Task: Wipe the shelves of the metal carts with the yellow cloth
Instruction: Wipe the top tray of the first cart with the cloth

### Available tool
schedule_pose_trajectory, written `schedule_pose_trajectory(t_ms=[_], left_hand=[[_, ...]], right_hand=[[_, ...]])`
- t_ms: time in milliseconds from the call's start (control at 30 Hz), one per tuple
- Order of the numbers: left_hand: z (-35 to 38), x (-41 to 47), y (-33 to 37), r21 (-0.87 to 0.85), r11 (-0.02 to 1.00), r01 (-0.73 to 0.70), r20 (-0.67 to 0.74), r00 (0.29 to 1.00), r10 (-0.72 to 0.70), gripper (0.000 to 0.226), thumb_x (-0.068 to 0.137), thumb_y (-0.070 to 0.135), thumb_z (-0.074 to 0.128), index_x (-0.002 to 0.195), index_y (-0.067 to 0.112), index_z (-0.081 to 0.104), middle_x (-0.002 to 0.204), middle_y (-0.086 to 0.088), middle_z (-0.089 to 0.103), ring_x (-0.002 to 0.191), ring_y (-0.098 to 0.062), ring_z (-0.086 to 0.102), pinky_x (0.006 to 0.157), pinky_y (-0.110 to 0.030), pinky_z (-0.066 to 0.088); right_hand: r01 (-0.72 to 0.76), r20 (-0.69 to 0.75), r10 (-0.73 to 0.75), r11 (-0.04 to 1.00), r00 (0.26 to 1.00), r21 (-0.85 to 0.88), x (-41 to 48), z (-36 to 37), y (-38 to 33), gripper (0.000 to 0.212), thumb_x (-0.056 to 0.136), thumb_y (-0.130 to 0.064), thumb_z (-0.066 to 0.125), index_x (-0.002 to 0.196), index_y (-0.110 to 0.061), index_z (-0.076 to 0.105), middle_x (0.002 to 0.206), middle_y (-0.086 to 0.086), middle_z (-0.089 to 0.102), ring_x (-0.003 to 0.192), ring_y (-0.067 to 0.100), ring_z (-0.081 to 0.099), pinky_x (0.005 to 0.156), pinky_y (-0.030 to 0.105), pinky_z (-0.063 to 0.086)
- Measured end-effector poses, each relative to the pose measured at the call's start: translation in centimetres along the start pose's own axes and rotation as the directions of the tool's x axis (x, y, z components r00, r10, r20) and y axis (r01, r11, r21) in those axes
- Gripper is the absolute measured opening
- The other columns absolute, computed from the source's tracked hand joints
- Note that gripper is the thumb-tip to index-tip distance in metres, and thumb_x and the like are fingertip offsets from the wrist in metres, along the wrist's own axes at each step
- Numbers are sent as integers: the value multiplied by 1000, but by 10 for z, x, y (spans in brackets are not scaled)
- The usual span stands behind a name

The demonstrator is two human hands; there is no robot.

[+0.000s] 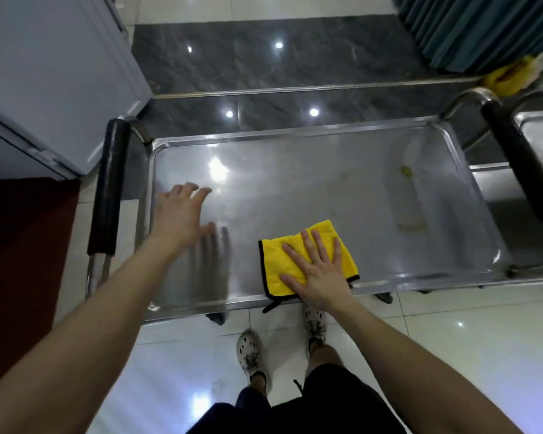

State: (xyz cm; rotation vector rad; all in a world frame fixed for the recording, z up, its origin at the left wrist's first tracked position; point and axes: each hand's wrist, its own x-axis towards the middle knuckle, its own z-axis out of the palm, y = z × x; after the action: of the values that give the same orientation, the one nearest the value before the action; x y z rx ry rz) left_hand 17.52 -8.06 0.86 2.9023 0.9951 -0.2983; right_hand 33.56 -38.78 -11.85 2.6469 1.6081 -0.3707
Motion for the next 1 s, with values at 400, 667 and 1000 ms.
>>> schedule_pose_trajectory(t_ms=[400, 667, 1000], left_hand=[[25, 77, 156, -62, 991, 118, 387, 918, -85, 151, 53, 48, 107, 171, 40, 12, 176, -6, 11, 161, -36, 15, 118, -65, 41], [42, 84, 153, -16, 990, 138, 383, 916, -122, 154, 56, 53, 104, 172, 44, 3, 181, -5, 3, 165, -37, 12, 126, -53, 37], [39, 81, 151, -39, 989, 146, 332, 935, -125, 149, 50, 50, 106, 171, 41, 19, 181, -1, 8, 165, -31, 16, 122, -47, 40]], right_hand=[[236, -59, -236, 972, 970, -3, 66, -17, 156, 74, 101, -82, 35, 166, -51, 21, 180, -1, 5, 167, 27, -3, 126, 71, 6], [-122, -44, 126, 989, 991, 85, 248, -55, 182, 78, 99, -85, 27, 168, -52, 10, 180, 11, -8, 164, 36, -16, 122, 76, -9], [8, -102, 2, 996, 995, 91, 257, -32, 98, 78, 101, -80, 21, 170, -44, 16, 178, 19, -5, 164, 44, -11, 119, 81, -2]])
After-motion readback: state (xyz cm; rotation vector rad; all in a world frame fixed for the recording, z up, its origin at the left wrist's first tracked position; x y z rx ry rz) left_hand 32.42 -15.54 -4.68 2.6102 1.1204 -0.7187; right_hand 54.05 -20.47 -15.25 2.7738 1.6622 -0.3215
